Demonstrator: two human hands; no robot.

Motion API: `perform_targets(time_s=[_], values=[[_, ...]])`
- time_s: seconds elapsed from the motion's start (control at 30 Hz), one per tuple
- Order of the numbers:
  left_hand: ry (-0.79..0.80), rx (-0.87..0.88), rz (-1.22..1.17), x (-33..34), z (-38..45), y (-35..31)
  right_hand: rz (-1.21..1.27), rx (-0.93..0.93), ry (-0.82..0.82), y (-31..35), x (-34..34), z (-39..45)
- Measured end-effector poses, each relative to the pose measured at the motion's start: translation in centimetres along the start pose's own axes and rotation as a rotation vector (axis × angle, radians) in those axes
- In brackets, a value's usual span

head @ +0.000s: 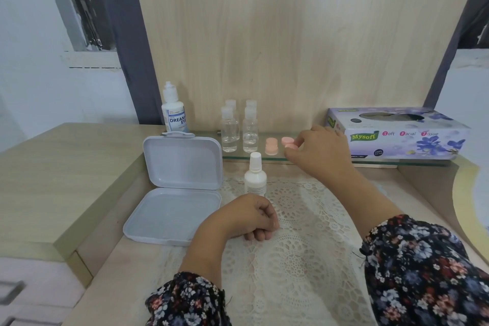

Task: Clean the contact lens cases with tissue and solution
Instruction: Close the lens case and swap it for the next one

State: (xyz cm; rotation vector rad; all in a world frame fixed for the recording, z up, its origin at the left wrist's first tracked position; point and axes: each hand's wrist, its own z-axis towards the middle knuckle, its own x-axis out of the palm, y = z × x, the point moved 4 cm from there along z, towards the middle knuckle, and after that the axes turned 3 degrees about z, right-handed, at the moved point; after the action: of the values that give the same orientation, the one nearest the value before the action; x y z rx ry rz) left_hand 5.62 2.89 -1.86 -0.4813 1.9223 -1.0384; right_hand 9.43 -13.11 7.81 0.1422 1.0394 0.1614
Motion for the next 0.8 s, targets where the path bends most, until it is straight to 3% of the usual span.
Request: perform_targets(time_s=[0.37, 0.63, 0.8], values=[[0.0, 0.009, -0.006, 0.0, 0.0, -0.1, 0.256, 0.015, -0.038, -1.5, -3.2, -5.3], [-0.021, 0.018, 0.008, 0.0, 0.0, -0.1, 0.534, 0.021, 0.215, -4.7, -0.5, -9.4], [-0.105, 0.057, 0.011, 0.2, 0.1, -0.4, 0.519, 0.023, 0.409, -6.8, 3.1, -10.6]])
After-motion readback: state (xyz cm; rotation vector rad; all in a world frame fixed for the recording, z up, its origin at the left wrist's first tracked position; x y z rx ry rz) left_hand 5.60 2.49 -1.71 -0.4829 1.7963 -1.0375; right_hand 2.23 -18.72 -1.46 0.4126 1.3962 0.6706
